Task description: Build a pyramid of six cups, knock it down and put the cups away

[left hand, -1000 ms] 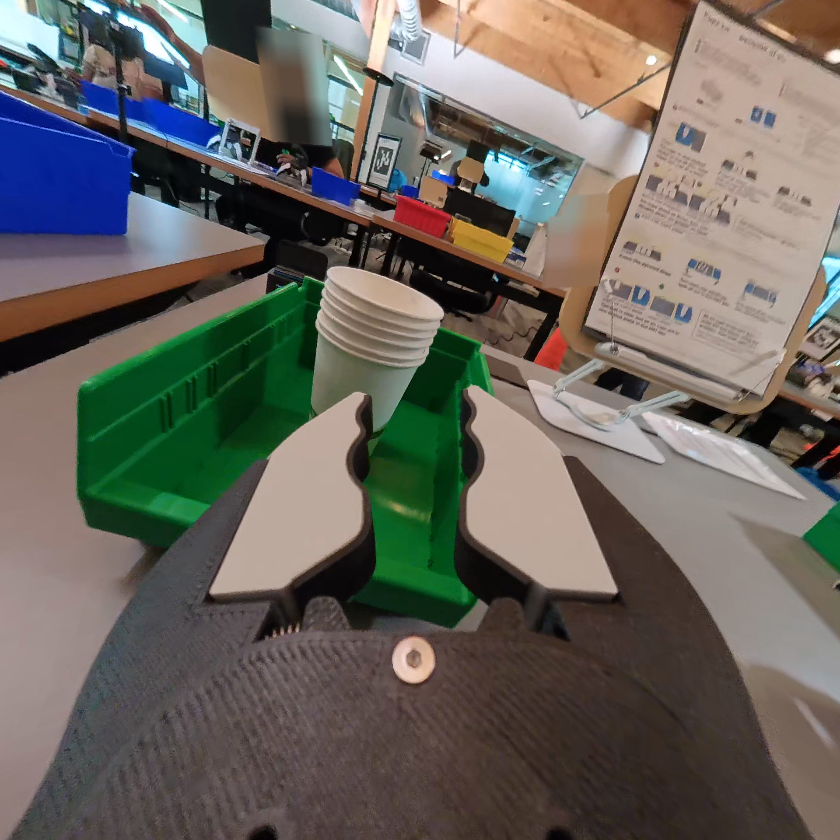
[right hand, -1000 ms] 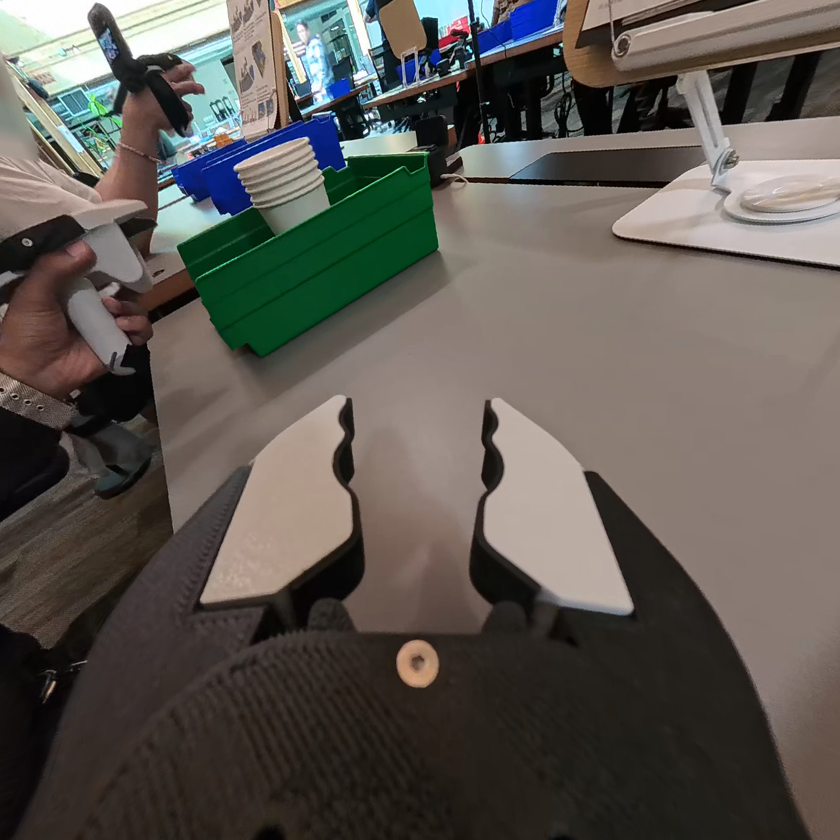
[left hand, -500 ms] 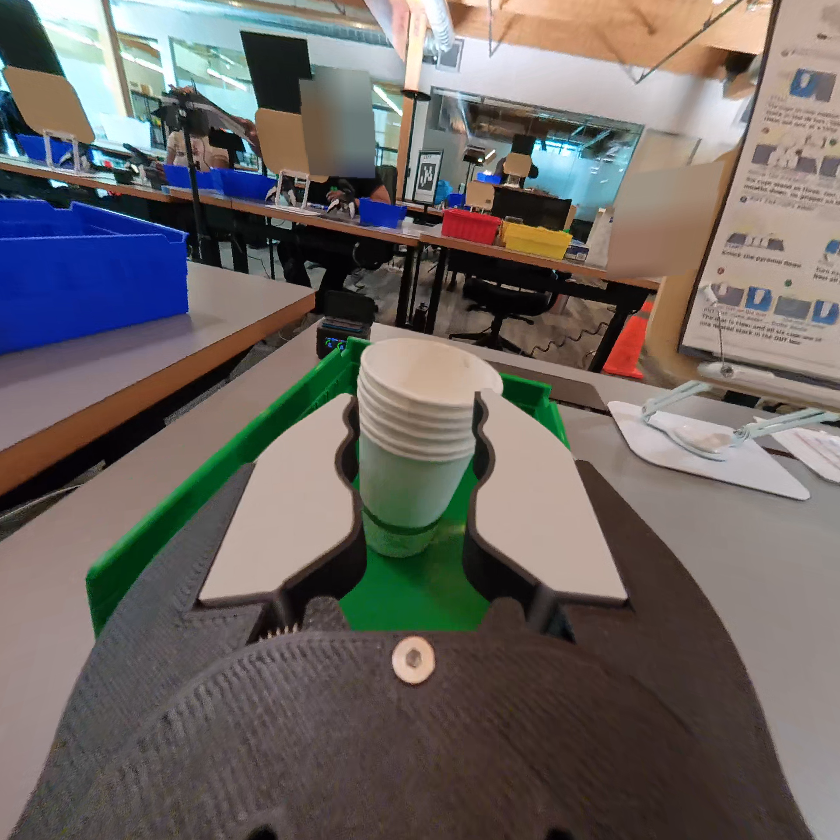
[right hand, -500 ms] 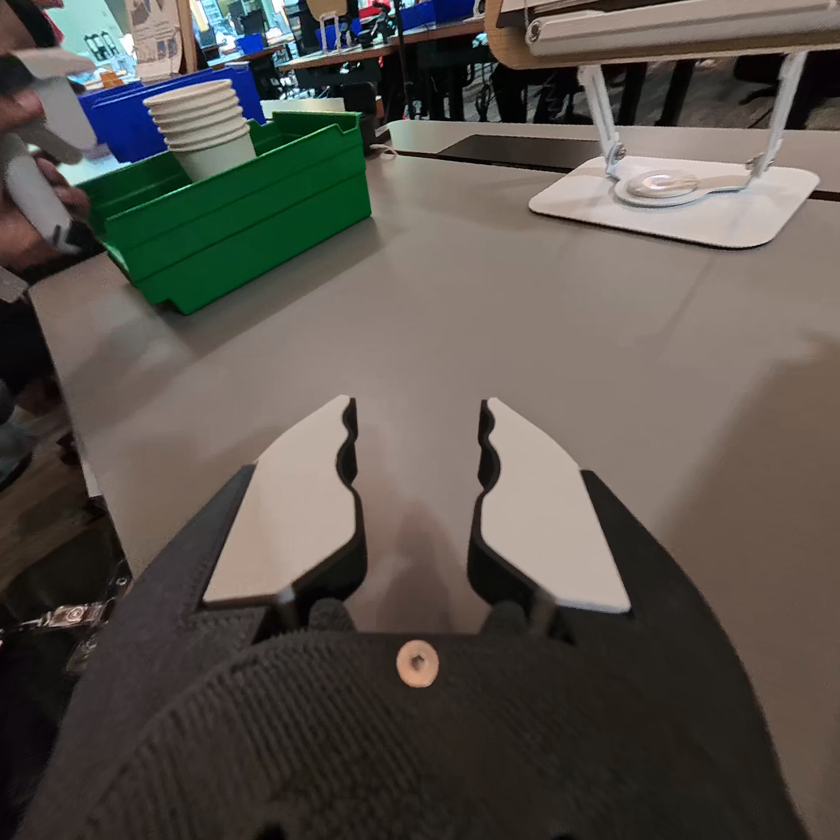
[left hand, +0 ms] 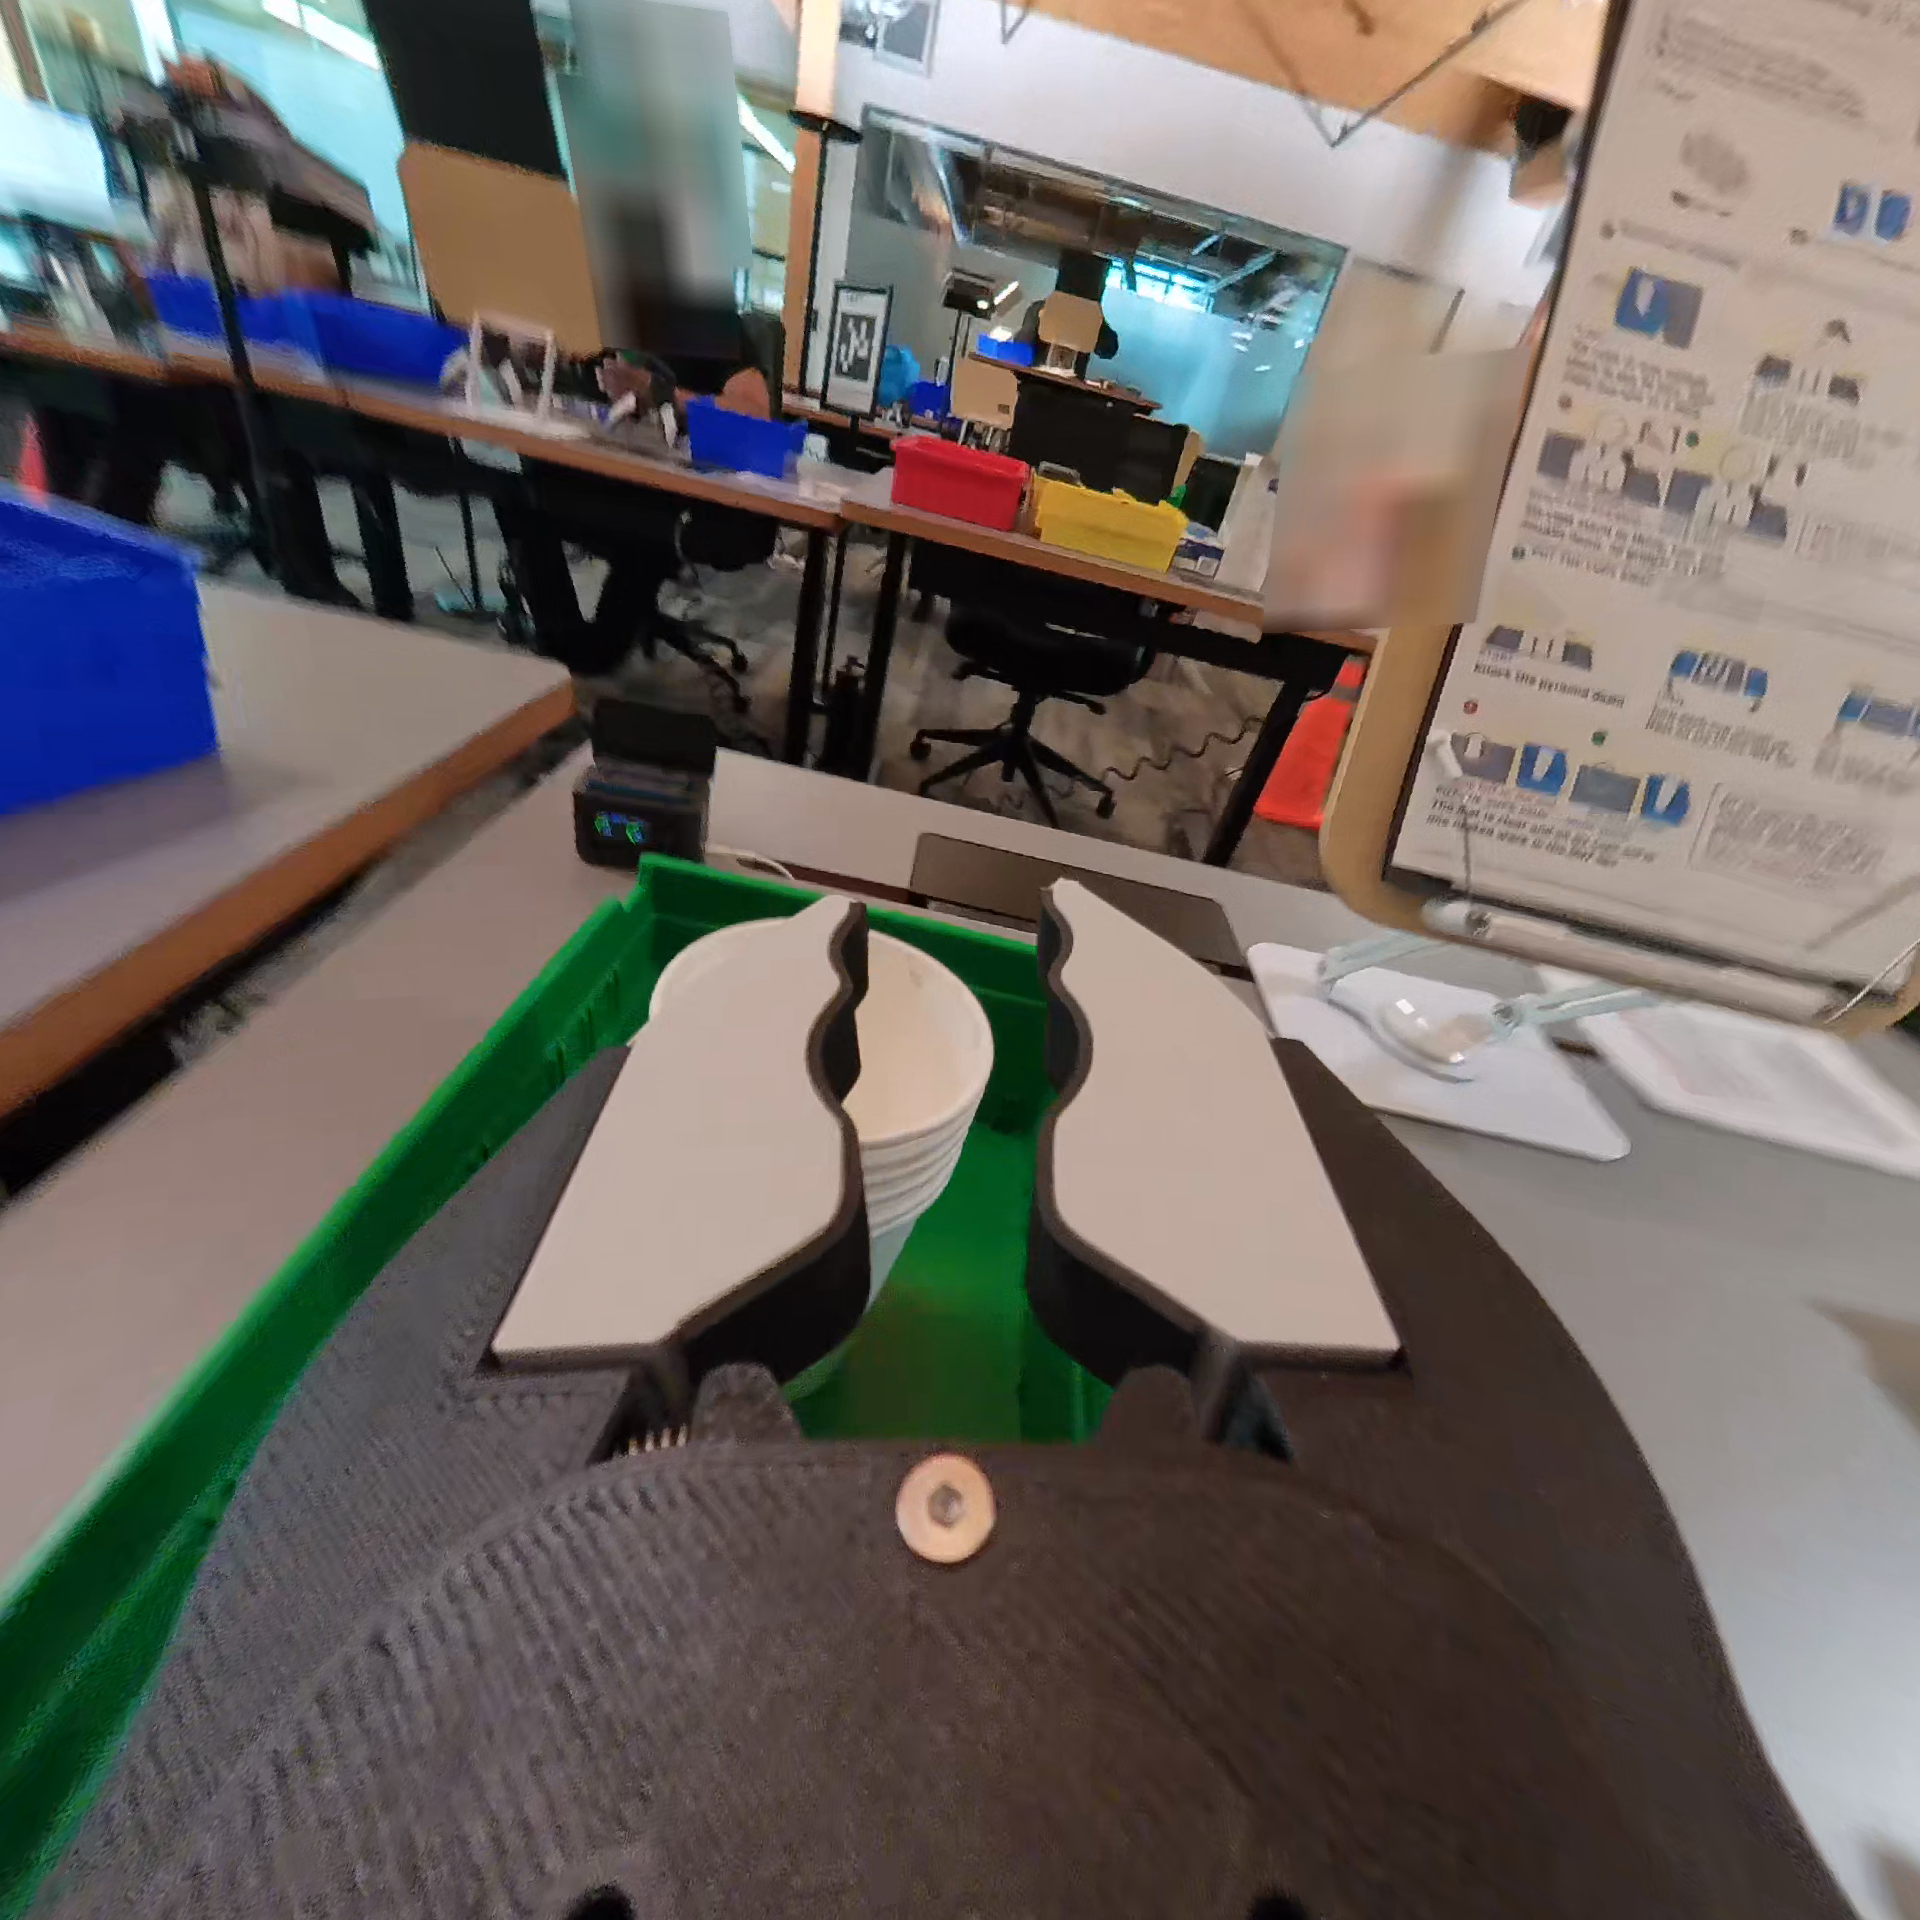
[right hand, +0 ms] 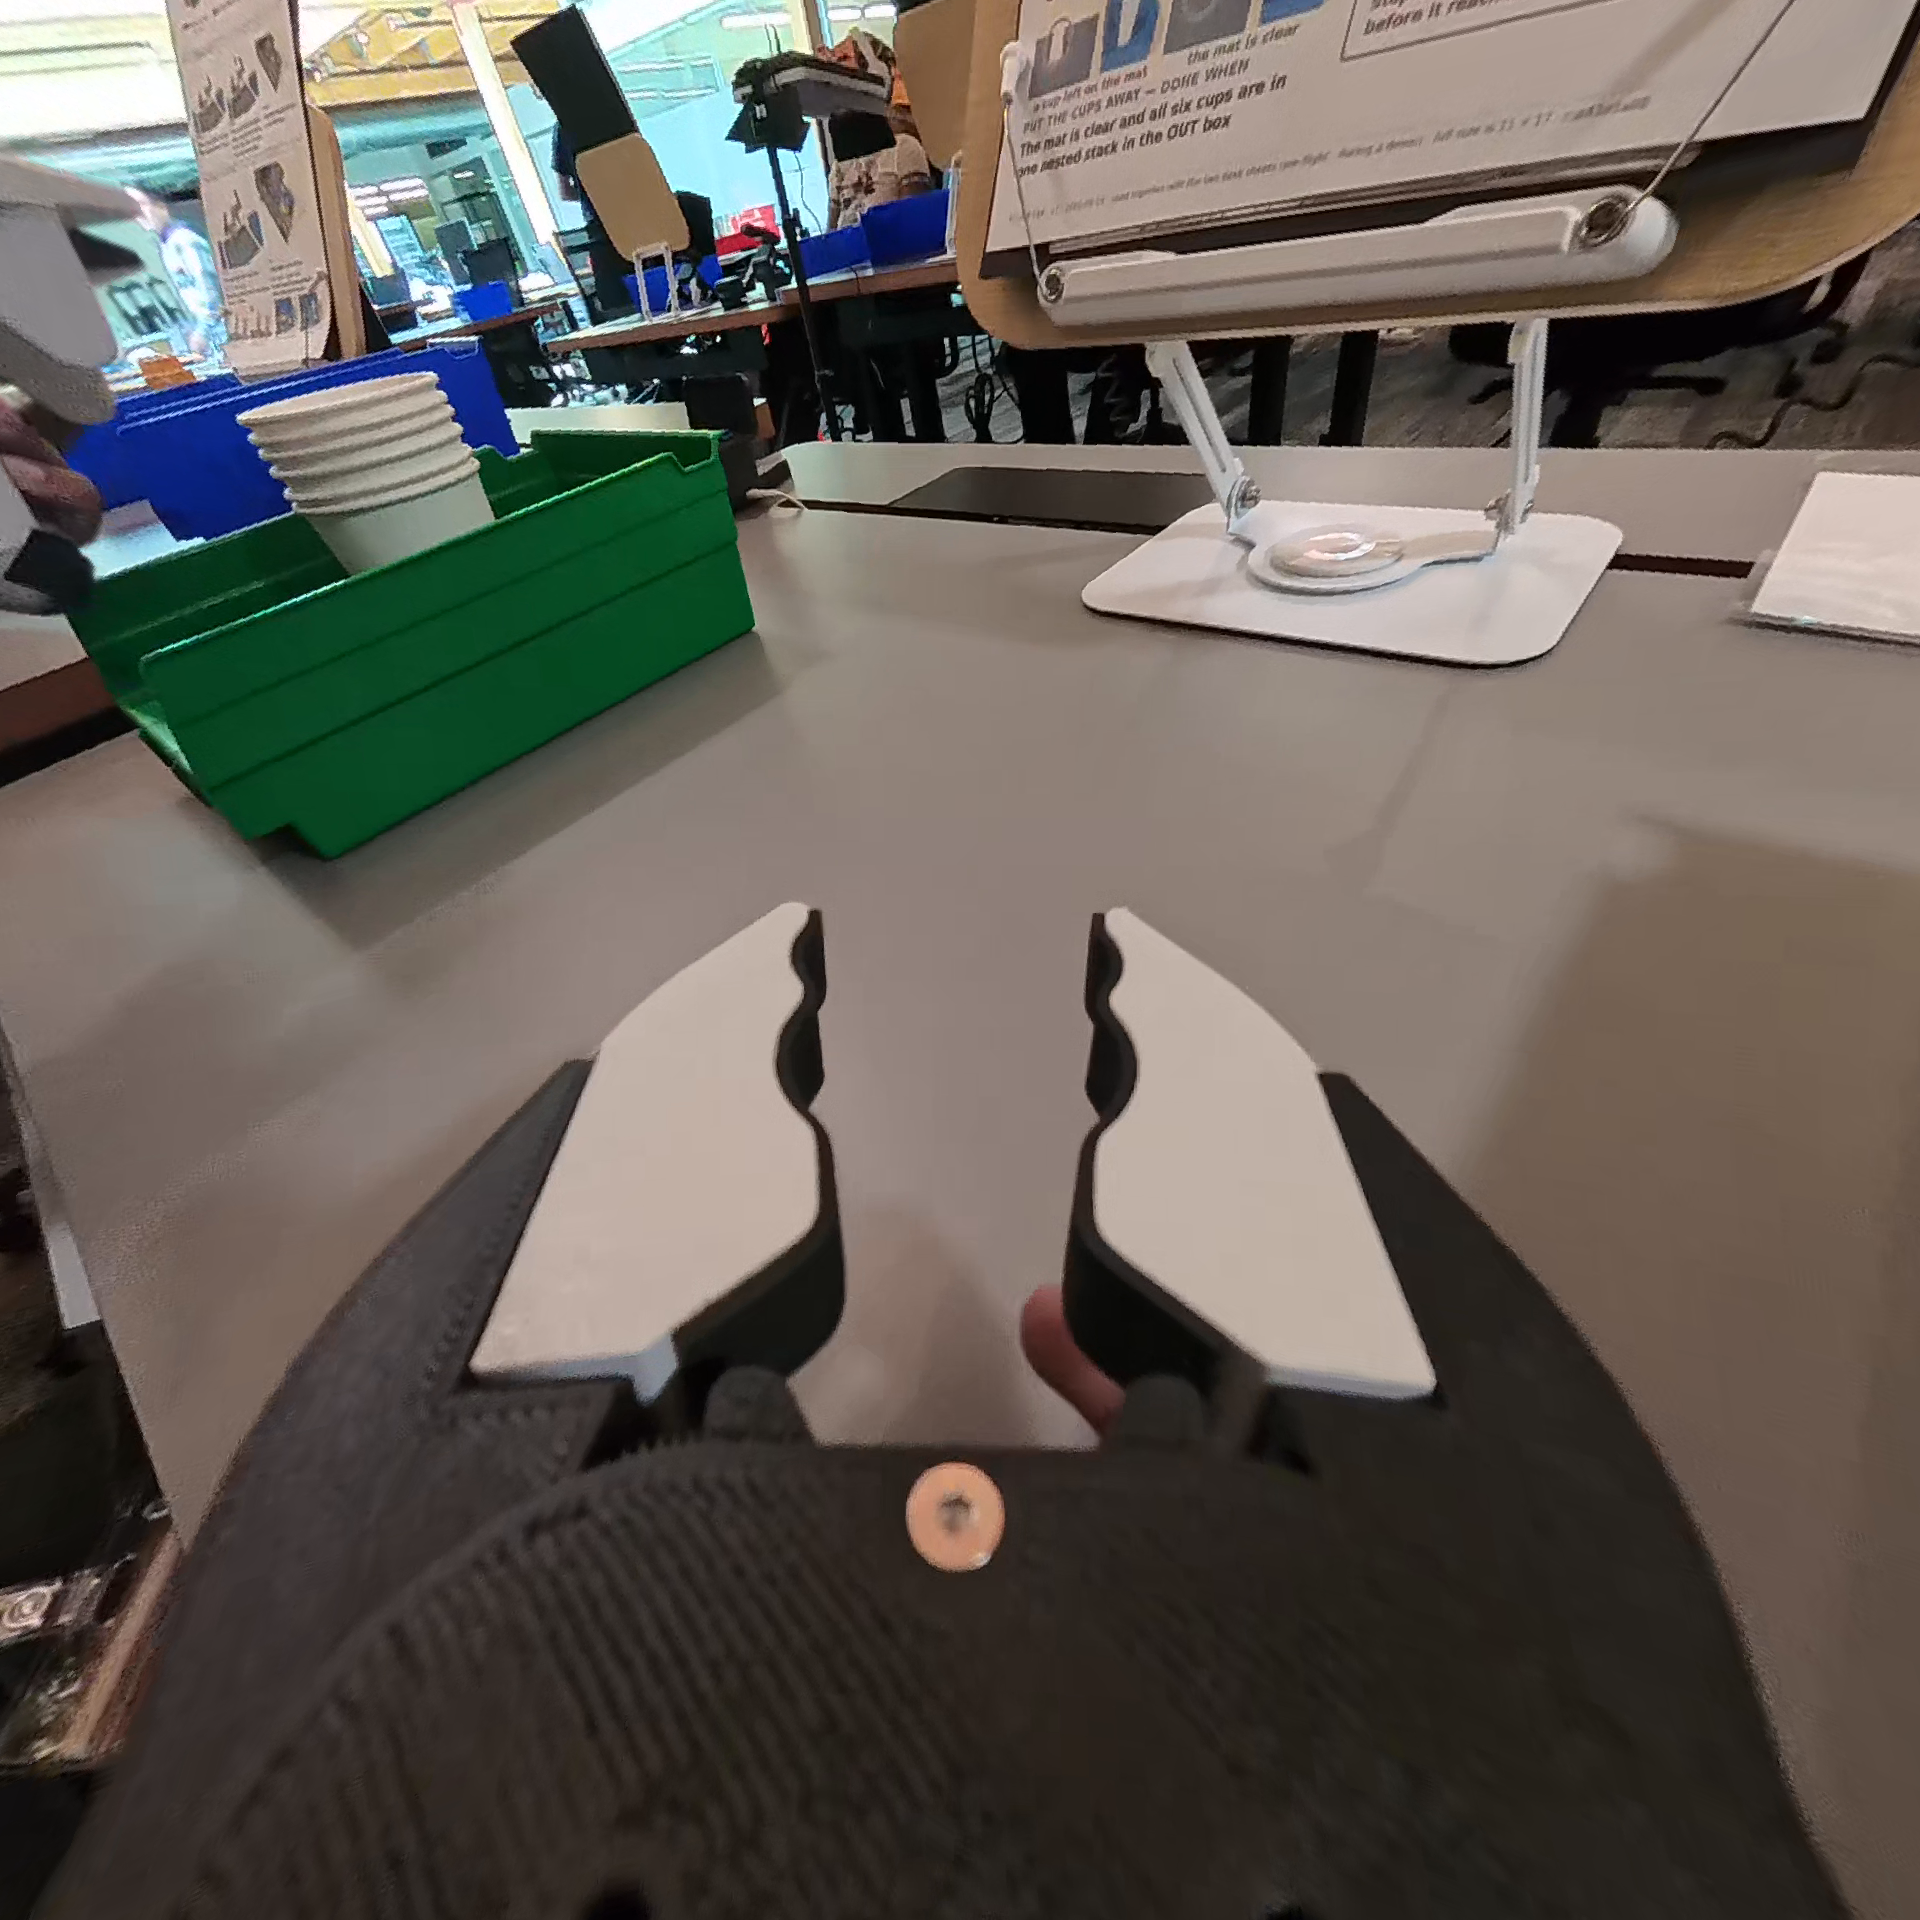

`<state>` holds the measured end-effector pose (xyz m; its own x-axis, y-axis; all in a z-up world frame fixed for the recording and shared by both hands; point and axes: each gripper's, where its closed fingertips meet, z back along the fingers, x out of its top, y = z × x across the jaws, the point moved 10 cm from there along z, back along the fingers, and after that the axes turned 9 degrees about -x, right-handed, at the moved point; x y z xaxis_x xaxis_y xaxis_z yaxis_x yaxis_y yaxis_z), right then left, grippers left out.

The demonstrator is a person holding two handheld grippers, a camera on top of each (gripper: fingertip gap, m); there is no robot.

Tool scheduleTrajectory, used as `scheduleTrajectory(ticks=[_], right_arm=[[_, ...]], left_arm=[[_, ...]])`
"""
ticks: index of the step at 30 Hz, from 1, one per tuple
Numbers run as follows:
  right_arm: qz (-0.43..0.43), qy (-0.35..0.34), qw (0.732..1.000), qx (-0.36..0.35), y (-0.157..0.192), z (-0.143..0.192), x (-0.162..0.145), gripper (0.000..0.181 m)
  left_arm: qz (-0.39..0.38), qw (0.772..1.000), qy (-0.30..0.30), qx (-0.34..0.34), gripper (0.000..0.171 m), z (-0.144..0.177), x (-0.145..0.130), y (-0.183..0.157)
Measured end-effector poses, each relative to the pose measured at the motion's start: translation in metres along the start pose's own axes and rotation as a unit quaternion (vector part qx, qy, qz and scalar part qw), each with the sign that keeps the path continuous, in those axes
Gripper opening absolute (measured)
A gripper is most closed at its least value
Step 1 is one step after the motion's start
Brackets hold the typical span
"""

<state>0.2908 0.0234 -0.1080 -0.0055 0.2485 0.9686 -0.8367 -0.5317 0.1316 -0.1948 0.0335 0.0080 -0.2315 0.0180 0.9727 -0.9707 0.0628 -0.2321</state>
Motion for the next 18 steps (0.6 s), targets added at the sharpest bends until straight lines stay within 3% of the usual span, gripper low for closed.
scheduleTrajectory(ticks=[4, 8, 10, 14, 18], right_arm=[[-0.017, 0.010, 1.000, 0.016, 0.002, 0.002, 0.001, 0.050], [-0.004, 0.014, 0.999, 0.028, 0.008, 0.005, 0.002, 0.050], [0.012, 0.021, 0.999, 0.035, 0.012, 0.005, 0.002, 0.050], [0.051, 0.028, 0.997, 0.043, 0.018, 0.007, 0.002, 0.050], [0.080, 0.042, 0.995, 0.044, 0.021, 0.005, -0.001, 0.049]], left_arm=[[0.187, 0.982, -0.019, -0.011, 0.028, 0.010, -0.007, 0.042], [0.300, 0.952, -0.033, -0.044, 0.024, 0.022, -0.014, 0.066], [0.321, 0.944, -0.020, -0.073, 0.023, 0.021, -0.017, 0.069], [0.182, 0.977, 0.032, -0.107, 0.022, 0.017, -0.015, 0.061], [0.051, 0.987, 0.086, -0.129, 0.030, 0.014, -0.016, 0.049]])
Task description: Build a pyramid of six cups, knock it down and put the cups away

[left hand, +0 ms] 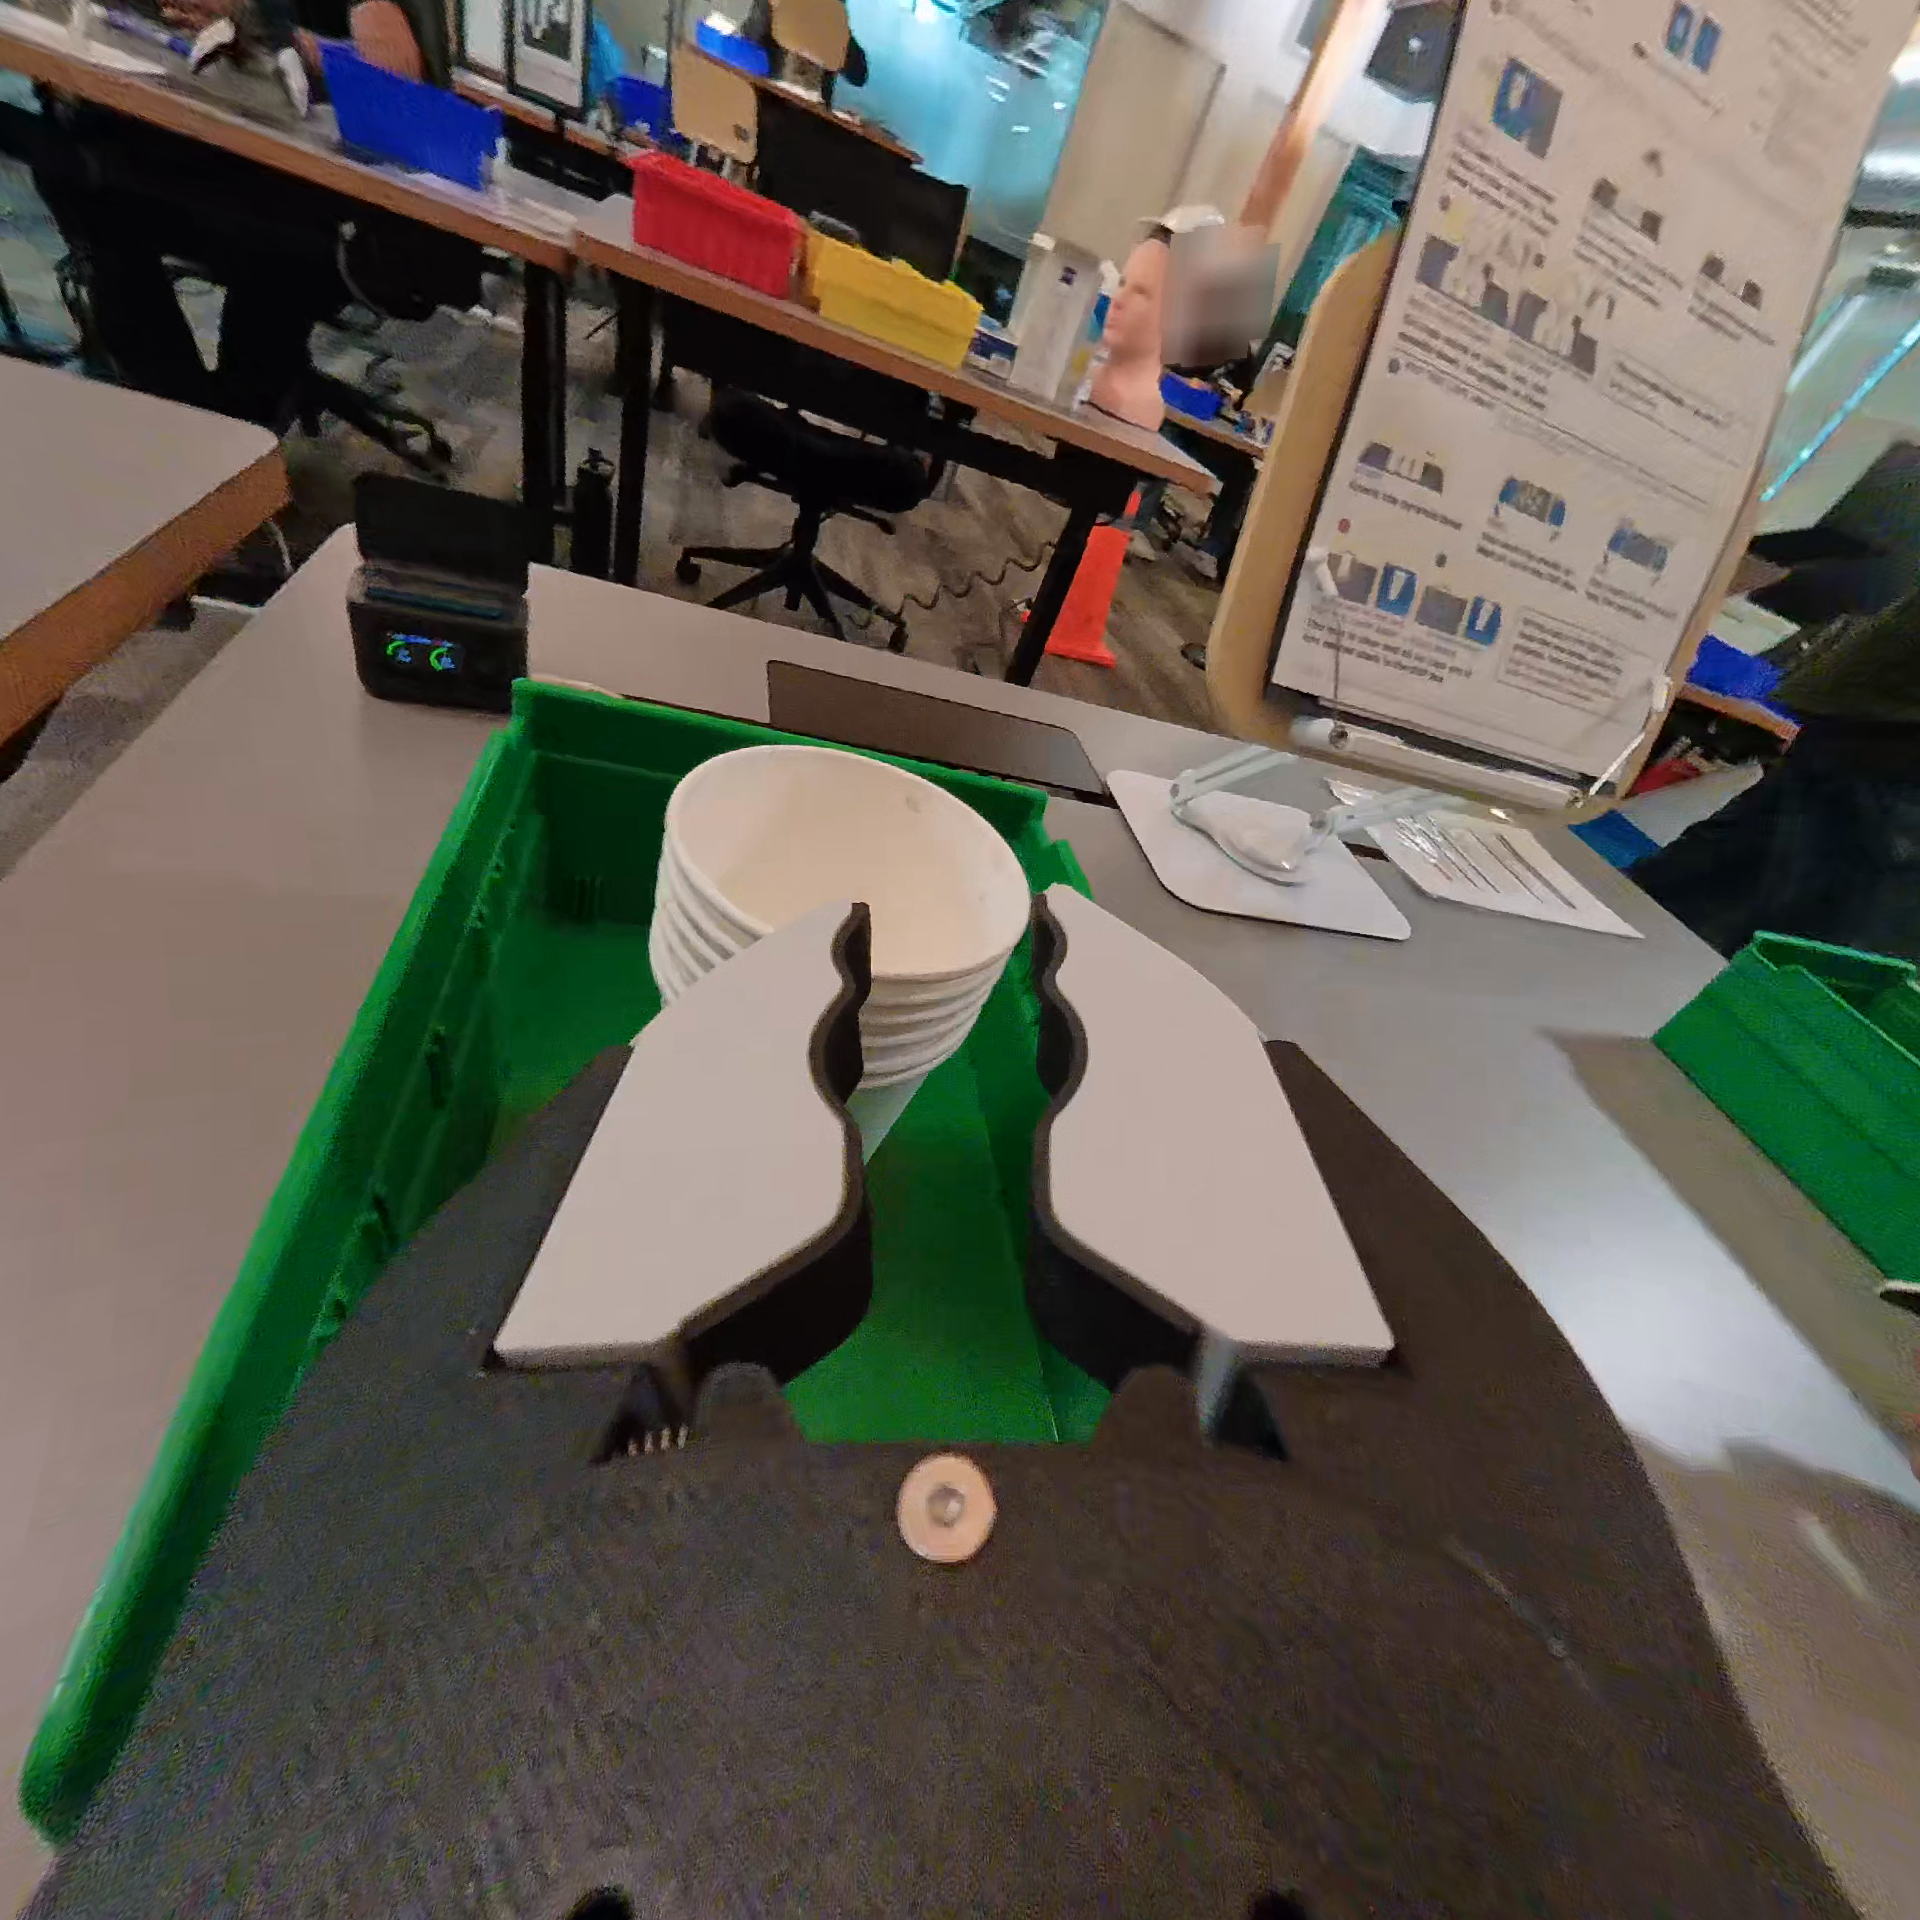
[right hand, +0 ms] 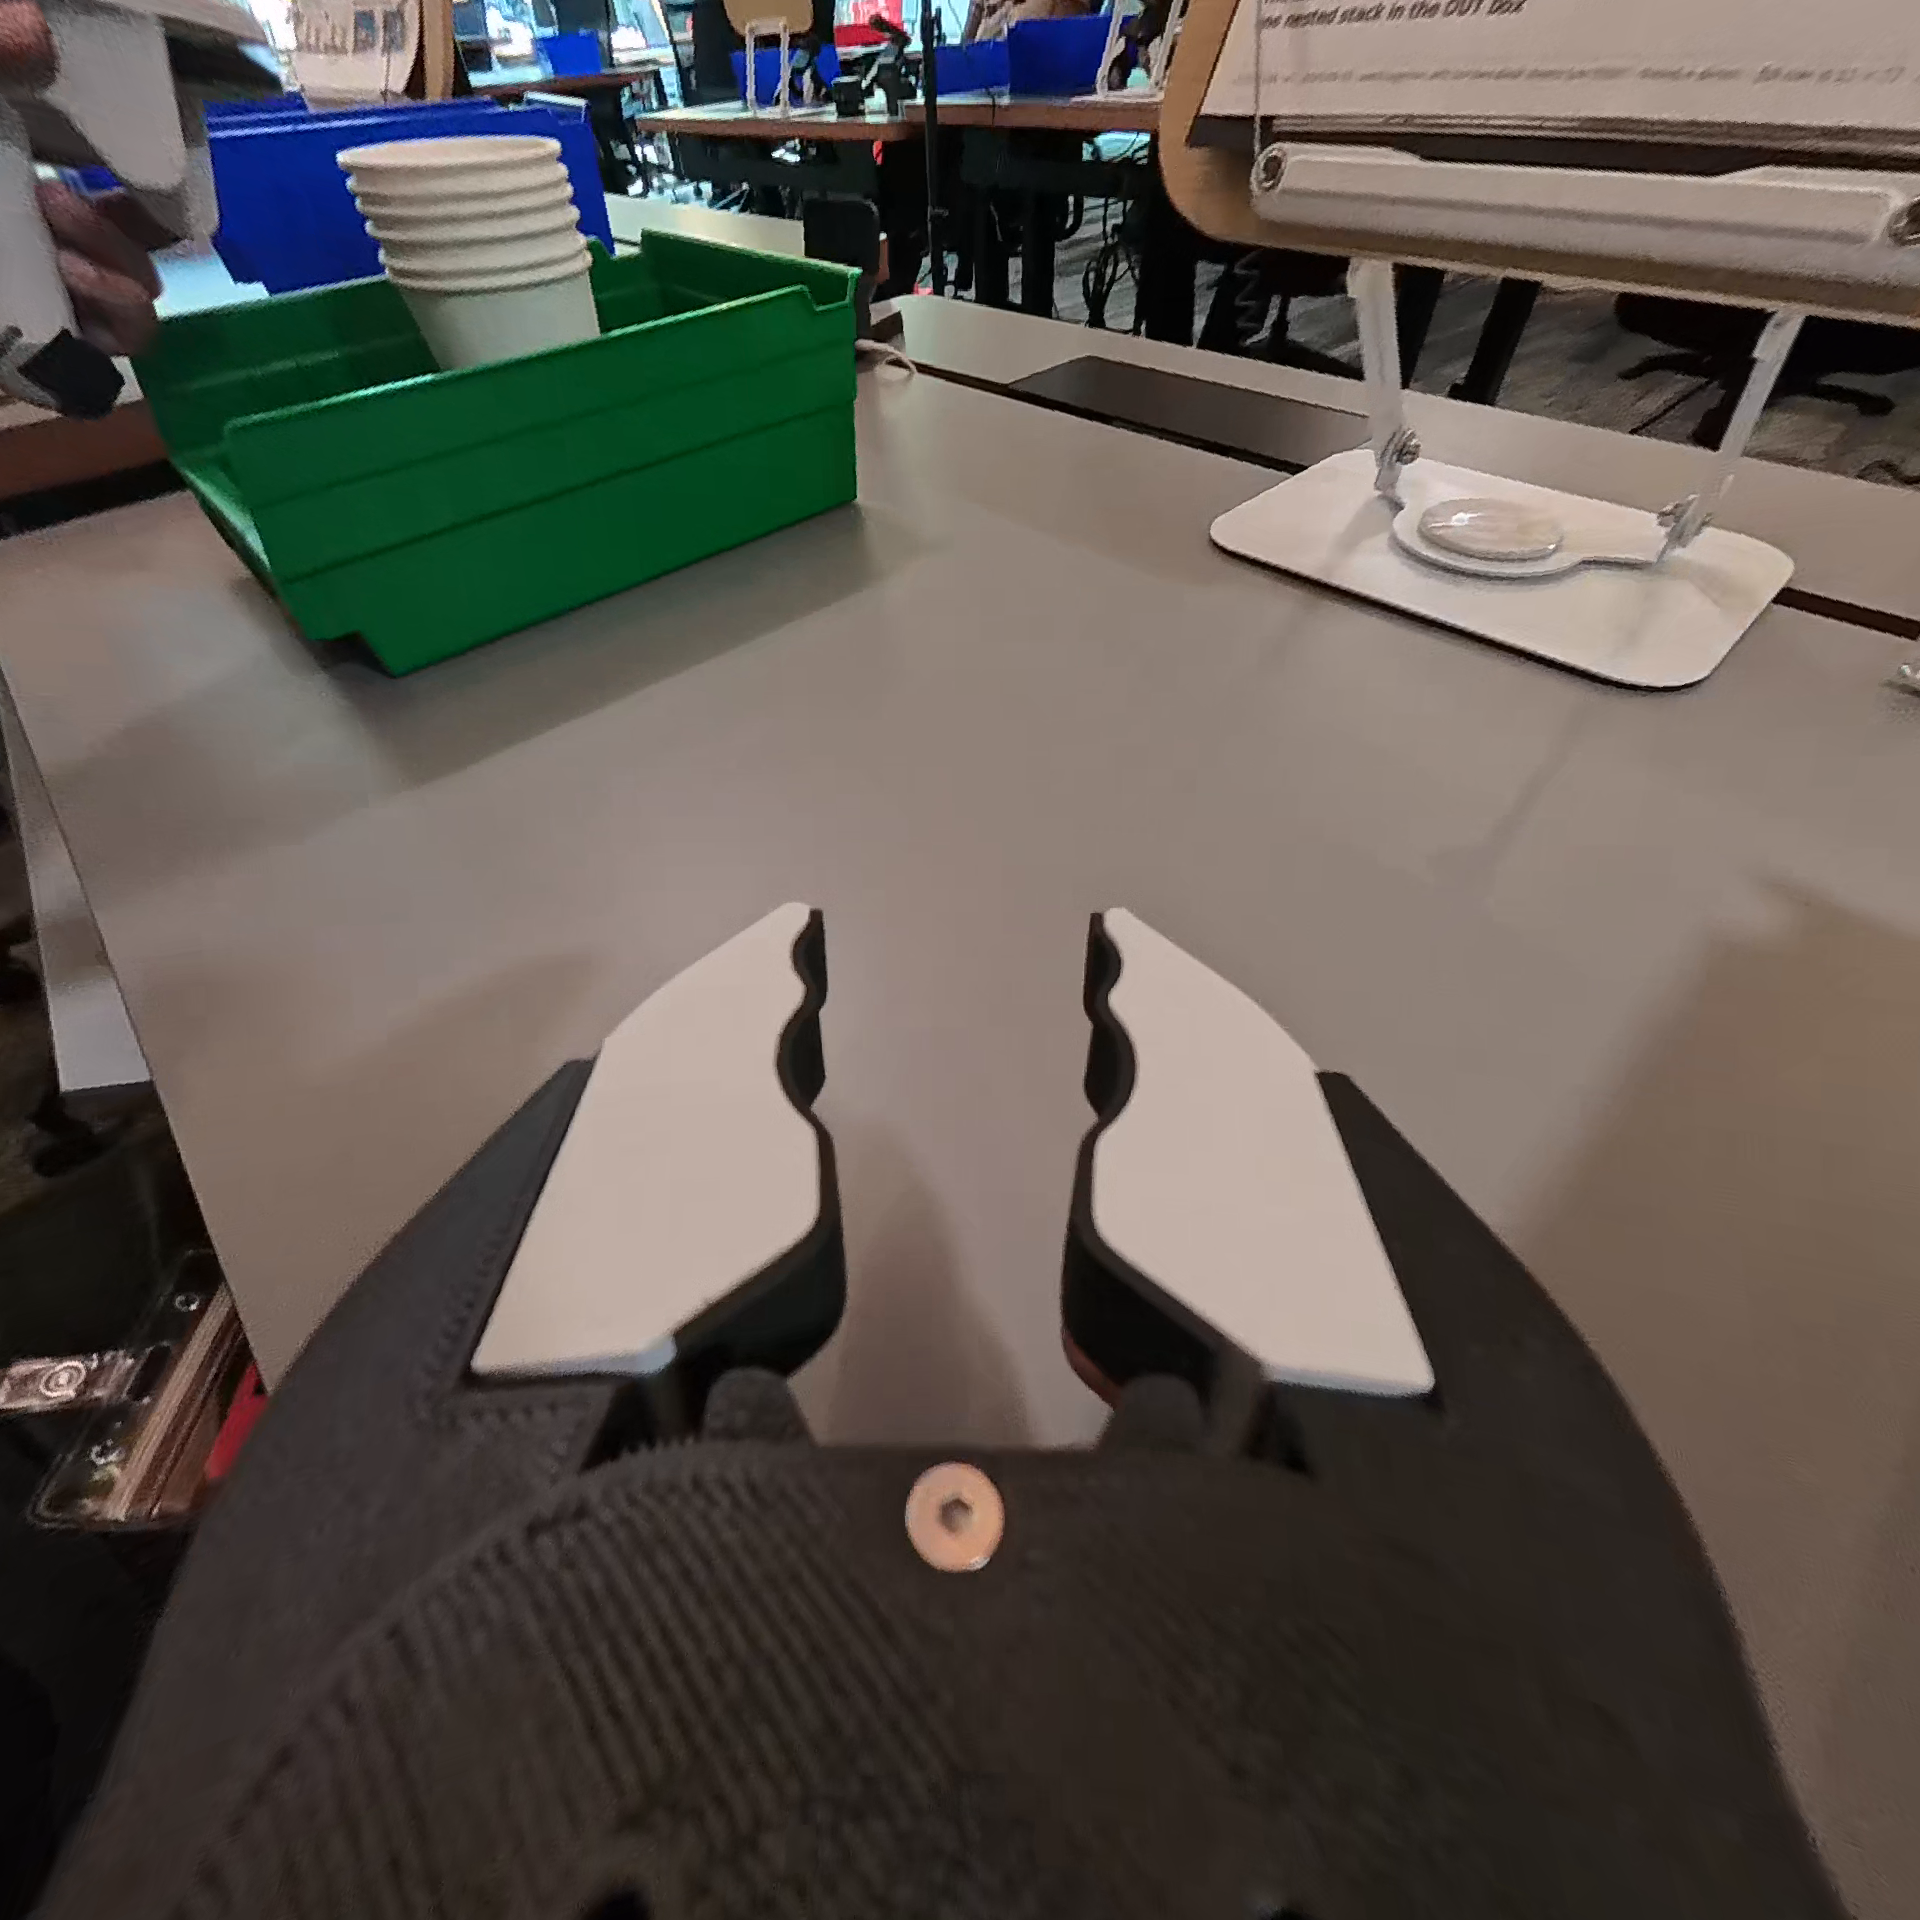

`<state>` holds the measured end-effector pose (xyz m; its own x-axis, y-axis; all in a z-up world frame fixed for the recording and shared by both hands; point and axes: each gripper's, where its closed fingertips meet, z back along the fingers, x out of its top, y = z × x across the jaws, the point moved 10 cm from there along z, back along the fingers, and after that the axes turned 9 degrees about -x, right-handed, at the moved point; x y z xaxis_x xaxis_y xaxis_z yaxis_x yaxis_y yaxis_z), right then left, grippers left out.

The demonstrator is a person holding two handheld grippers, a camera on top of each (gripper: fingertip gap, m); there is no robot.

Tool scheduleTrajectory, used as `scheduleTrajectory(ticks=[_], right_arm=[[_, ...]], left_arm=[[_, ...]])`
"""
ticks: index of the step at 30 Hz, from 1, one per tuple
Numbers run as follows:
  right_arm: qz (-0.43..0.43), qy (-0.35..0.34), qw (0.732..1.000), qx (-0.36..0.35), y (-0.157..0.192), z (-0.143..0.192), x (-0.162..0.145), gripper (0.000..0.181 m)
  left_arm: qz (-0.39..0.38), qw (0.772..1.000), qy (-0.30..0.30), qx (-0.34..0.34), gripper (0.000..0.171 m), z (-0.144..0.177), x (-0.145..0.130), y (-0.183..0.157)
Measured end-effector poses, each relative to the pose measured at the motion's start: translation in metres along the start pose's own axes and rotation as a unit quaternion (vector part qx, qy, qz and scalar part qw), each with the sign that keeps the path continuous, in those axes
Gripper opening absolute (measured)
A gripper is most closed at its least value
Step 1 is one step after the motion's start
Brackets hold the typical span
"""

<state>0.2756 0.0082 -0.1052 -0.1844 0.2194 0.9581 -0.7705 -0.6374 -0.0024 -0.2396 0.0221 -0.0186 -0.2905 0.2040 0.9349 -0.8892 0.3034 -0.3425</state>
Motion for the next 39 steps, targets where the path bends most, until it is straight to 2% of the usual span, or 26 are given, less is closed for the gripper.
scheduleTrajectory(ticks=[2, 6, 8, 9, 11, 13, 15, 18, 23, 28, 31, 34, 39], right_arm=[[-0.001, 0.006, 1.000, 0.006, 0.001, -0.001, -0.001, 0.049], [-0.018, 0.009, 1.000, 0.014, 0.003, 0.003, -0.003, 0.049], [-0.026, 0.011, 0.999, 0.026, 0.004, 0.008, -0.003, 0.049], [-0.025, 0.011, 0.999, 0.032, 0.004, 0.011, -0.003, 0.049], [-0.023, 0.007, 0.999, 0.035, 0.003, 0.015, -0.001, 0.048], [-0.035, -0.002, 0.998, 0.043, 0.004, 0.017, 0.001, 0.047], [-0.054, -0.008, 0.997, 0.060, 0.006, 0.016, 0.001, 0.047], [-0.090, -0.013, 0.991, 0.094, 0.009, 0.012, -0.001, 0.049], [-0.144, -0.008, 0.982, 0.126, 0.008, 0.008, -0.005, 0.051], [-0.167, -0.030, 0.976, 0.136, 0.004, 0.012, 0.001, 0.051], [-0.178, -0.032, 0.972, 0.147, 0.004, 0.012, 0.001, 0.052], [-0.184, -0.029, 0.970, 0.157, 0.005, 0.010, 0.001, 0.052], [-0.200, -0.029, 0.966, 0.160, 0.003, 0.010, 0.001, 0.052]], left_arm=[[-0.011, 1.000, -0.001, -0.027, 0.030, -0.001, -0.001, -0.004], [-0.033, 0.999, -0.003, -0.032, 0.027, 0.000, 0.001, -0.007], [-0.079, 0.995, 0.024, -0.057, 0.027, -0.001, 0.007, -0.014], [-0.116, 0.989, 0.056, -0.072, 0.028, -0.002, 0.010, -0.018], [-0.211, 0.966, 0.128, -0.075, 0.030, -0.004, 0.012, -0.022], [-0.302, 0.932, 0.193, -0.060, 0.030, -0.009, 0.011, -0.021], [-0.361, 0.905, 0.217, -0.057, 0.029, -0.015, 0.012, -0.022], [-0.404, 0.885, 0.220, -0.076, 0.022, -0.023, 0.015, -0.024], [-0.395, 0.870, 0.281, -0.094, 0.025, -0.039, 0.019, -0.016], [-0.380, 0.851, 0.349, -0.094, 0.020, -0.048, 0.016, -0.004], [-0.358, 0.861, 0.344, -0.110, 0.010, -0.052, 0.017, -0.002], [-0.332, 0.872, 0.338, -0.122, 0.011, -0.053, 0.019, -0.001], [-0.333, 0.865, 0.356, -0.120, 0.008, -0.055, 0.019, 0.001]])
